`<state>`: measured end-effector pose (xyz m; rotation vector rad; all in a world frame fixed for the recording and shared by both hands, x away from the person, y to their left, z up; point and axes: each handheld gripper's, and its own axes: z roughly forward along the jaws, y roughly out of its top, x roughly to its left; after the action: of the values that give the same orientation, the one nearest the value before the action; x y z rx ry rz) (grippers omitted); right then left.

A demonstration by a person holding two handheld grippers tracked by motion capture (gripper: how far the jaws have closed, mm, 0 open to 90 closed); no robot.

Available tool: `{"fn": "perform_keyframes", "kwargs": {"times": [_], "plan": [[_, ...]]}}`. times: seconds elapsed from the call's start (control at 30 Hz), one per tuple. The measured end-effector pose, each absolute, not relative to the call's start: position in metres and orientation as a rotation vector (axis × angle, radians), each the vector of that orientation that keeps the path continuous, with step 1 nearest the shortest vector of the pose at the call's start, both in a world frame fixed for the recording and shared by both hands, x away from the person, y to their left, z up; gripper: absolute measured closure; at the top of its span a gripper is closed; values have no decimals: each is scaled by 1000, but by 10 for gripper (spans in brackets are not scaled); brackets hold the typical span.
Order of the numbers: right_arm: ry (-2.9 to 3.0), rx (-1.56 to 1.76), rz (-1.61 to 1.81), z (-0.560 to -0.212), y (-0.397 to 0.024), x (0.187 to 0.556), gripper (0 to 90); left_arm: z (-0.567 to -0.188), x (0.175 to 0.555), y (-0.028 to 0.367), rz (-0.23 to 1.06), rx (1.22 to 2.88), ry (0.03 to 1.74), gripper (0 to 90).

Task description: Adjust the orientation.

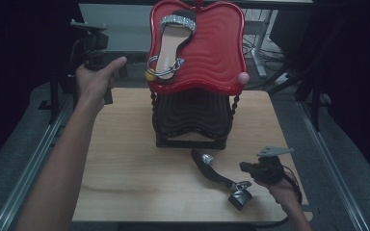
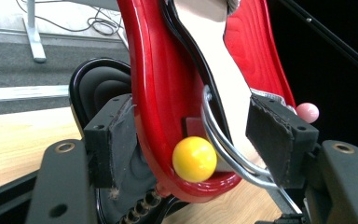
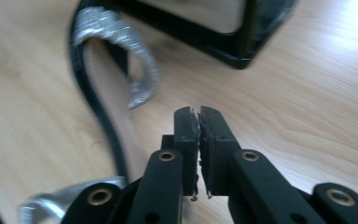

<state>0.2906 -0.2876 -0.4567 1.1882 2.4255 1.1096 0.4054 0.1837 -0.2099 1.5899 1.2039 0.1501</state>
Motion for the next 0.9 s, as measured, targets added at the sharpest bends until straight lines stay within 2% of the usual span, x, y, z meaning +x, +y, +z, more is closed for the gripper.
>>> {"fn": "perform_keyframes", "kwargs": {"times": [0.13, 0.27, 0.9], "plan": [[2548, 1056, 1010, -450, -253, 285, 874, -211, 402, 186, 148, 1589, 1207, 326], [2573, 1041, 894, -457, -239, 287, 885, -215, 398, 189, 143, 1588, 1215, 326], [2595, 1019, 832, -465, -228, 285, 895, -218, 396, 194, 143, 1580, 1243, 318]]}}
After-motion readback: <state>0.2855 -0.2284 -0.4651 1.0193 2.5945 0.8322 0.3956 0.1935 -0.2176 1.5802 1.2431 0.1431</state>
